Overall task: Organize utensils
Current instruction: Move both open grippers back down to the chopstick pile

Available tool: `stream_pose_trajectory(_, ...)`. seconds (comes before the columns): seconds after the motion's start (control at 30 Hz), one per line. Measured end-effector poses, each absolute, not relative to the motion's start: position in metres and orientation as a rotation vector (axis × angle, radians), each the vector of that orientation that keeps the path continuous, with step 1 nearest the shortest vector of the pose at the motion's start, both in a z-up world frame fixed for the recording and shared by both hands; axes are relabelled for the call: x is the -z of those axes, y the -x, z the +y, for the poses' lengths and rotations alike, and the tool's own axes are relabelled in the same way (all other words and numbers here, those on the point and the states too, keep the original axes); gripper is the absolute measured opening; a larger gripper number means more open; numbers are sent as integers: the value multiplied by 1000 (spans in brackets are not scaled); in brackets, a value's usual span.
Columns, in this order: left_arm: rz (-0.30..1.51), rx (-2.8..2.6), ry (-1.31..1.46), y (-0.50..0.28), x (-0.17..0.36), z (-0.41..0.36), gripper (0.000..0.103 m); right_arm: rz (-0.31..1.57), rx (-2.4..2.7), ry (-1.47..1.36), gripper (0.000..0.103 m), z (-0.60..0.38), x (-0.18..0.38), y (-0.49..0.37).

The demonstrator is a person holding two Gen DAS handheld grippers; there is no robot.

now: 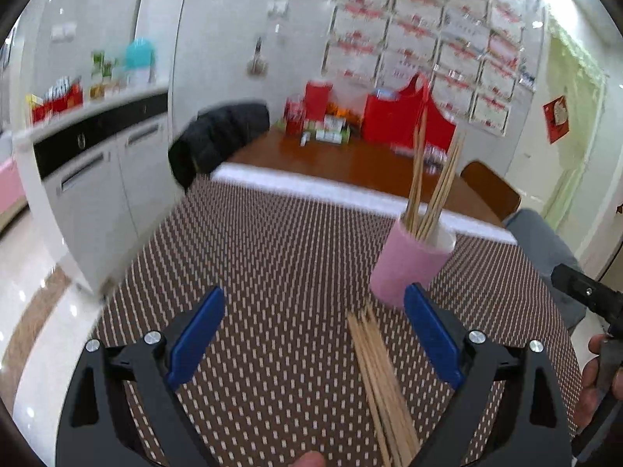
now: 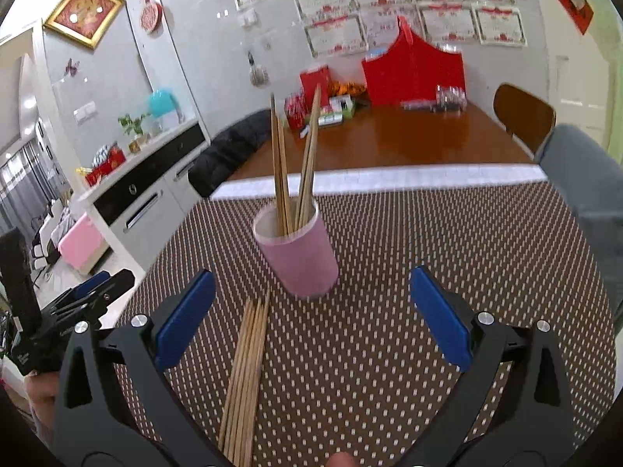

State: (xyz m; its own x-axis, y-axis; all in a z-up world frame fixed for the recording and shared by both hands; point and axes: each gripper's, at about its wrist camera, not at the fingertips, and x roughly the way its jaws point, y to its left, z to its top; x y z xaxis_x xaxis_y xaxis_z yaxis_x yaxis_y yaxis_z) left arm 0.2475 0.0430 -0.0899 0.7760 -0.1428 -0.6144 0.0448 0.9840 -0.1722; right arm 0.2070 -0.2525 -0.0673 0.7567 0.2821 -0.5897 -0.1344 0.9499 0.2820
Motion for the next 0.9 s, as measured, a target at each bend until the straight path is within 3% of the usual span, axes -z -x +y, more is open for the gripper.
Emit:
stream_pose_trajectory(0.53, 996, 121, -25, -256, 187, -2, 92, 803, -258, -227, 98, -247, 110, -207)
stream_pose_trajectory(0.9, 1057, 100, -60, -274, 212, -12, 92, 824, -250, -242, 98, -256, 120, -211)
